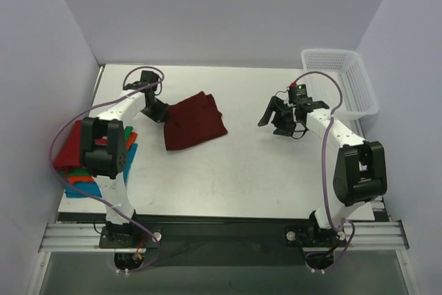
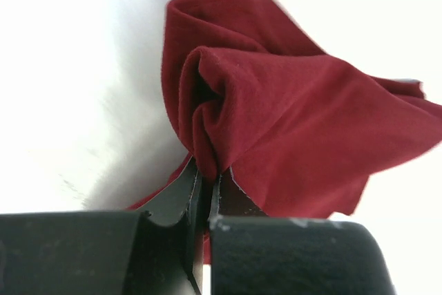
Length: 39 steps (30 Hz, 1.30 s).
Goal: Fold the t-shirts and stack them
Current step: Put the neatly folded tshirt into the corner of the board with the left arm
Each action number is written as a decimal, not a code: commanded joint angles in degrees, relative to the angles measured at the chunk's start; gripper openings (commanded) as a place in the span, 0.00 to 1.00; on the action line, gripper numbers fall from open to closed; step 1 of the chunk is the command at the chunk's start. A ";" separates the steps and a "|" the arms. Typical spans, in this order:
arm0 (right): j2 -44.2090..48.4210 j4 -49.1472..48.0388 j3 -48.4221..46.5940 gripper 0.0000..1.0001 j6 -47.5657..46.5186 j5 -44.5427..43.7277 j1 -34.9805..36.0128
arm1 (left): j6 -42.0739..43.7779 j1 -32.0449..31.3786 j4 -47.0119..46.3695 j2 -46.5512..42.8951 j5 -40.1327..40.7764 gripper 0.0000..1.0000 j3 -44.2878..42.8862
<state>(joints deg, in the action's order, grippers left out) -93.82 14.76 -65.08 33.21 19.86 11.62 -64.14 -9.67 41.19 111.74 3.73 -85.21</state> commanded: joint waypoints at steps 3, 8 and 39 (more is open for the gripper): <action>4.43 1.06 3.38 0.68 1.51 1.85 1.13 | -5.73 4.30 5.74 -3.90 3.22 0.00 -9.26; 6.45 1.14 4.70 0.68 1.94 1.85 2.71 | -7.66 6.24 7.50 -3.46 4.18 0.00 -16.29; 5.67 2.64 2.85 0.68 1.15 3.43 5.78 | -0.46 26.37 15.41 -2.93 -3.55 0.00 -35.46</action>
<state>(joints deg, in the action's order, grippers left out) -88.36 15.66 -60.53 34.52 22.59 16.95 -65.76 15.64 57.01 112.03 2.20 -117.14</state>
